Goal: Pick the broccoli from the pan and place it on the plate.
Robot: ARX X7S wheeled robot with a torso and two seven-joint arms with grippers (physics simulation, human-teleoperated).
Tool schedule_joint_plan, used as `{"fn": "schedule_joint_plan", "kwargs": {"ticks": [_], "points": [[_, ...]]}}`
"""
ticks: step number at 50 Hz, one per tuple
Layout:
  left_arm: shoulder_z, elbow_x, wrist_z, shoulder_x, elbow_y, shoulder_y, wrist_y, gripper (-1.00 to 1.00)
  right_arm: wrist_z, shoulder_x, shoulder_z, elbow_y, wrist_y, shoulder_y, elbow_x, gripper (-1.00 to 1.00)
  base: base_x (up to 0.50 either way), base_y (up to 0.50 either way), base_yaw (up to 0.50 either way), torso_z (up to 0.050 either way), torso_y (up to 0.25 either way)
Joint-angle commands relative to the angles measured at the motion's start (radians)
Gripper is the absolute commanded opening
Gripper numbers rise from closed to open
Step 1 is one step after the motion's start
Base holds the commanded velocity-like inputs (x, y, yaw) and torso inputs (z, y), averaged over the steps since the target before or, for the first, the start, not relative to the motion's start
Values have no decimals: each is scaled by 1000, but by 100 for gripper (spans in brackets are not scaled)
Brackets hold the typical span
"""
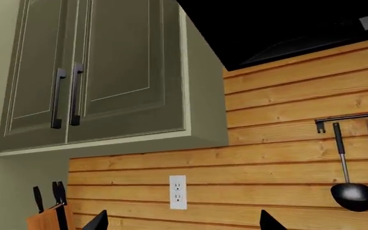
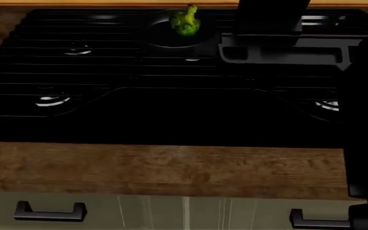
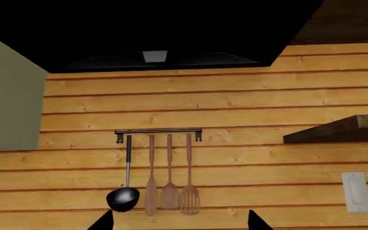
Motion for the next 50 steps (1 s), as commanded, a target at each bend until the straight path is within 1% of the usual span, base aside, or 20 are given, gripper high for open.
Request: {"fn": "schedule_joint_plan", "kwargs": {"ticks": [1,7,21,28,33,44,48,50], "points": [[-39,-3,1,-25,20,49,19,100,19,12,-7,-5,-18,0,28,100,0,500,0,0,0],[-39,5,3,-23,22,55,20,100,-81,17,22,-11,-19,-43,-53,100,0,500,0,0,0],[-27,23,13,-11,18,53,17,100,-128,19,19,-13,-34,-67,-99,100,0,500,0,0,0],[-30,20,11,-15,19,55,20,100,-129,20,14,-16,-40,-71,-102,100,0,500,0,0,0],[-34,35,18,-12,20,69,21,100,-102,24,5,-17,-42,-62,-78,100,0,500,0,0,0],[-33,42,20,-13,20,73,21,100,-113,30,1,-14,-50,-72,-94,100,0,500,0,0,0],[-30,46,22,-11,19,72,20,100,-93,34,9,-9,-61,-71,-73,100,0,0,0,0,0],[-29,46,21,-10,20,71,21,100,-41,37,-5,-8,-63,-51,-30,100,0,0,0,0,0]]}}
